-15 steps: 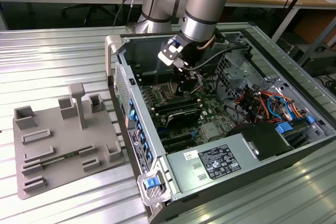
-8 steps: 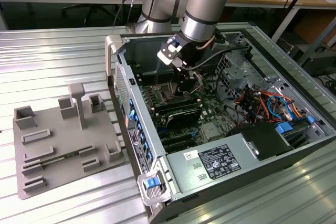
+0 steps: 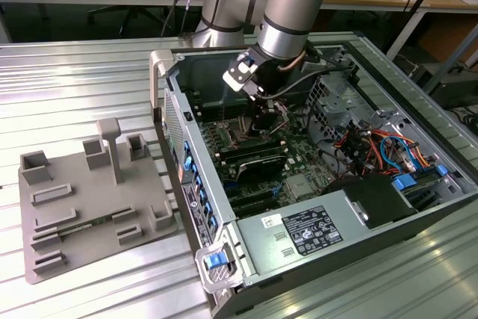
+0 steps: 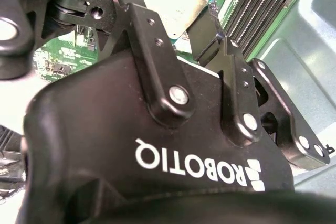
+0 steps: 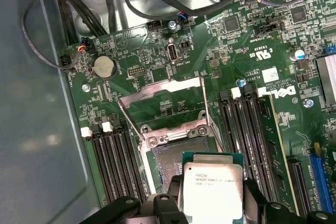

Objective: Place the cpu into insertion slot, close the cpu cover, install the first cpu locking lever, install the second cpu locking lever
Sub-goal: 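Place the cpu into insertion slot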

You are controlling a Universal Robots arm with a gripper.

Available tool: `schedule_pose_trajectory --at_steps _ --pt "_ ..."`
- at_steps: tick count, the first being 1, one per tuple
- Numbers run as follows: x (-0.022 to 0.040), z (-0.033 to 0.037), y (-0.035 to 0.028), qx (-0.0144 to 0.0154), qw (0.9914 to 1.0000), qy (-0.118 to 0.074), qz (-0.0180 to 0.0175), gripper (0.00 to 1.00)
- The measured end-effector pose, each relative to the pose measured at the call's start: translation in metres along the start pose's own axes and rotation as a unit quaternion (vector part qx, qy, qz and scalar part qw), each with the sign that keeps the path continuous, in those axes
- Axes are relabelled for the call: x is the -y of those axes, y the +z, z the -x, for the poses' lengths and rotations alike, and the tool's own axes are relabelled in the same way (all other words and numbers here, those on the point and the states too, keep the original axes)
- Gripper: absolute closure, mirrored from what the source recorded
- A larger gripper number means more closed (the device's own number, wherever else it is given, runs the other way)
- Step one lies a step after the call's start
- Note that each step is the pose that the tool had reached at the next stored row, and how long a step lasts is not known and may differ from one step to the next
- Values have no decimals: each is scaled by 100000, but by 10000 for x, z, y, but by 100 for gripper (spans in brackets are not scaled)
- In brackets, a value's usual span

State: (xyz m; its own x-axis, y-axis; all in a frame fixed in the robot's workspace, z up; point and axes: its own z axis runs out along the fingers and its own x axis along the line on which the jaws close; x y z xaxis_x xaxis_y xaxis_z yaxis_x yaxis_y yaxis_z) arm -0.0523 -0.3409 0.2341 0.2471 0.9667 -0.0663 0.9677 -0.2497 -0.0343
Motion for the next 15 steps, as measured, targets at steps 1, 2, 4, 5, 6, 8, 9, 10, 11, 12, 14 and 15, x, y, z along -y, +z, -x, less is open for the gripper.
schedule_pose_trajectory --at_steps 1,2,4,5,6,8,9,10,11,12,14,15 --pt "0 0 0 -3 100000 143 -8 45" --pt "0 0 0 -16 99999 365 -22 45" --pt "0 0 0 -24 99997 720 -48 45" --pt "0 0 1 -33 99996 875 -59 45" --pt "0 0 0 -37 99994 1082 -71 45" --pt "0 0 0 -50 99990 1442 -95 45" --pt "0 0 1 -57 99988 1568 -105 45" --pt "0 0 0 -61 99983 1827 -123 45" --pt "0 0 1 -72 99980 2006 -131 45" --pt "0 0 1 -75 99977 2147 -143 45" --pt "0 0 1 -87 99969 2494 -165 45" --pt "0 0 1 -93 99965 2647 -176 45"
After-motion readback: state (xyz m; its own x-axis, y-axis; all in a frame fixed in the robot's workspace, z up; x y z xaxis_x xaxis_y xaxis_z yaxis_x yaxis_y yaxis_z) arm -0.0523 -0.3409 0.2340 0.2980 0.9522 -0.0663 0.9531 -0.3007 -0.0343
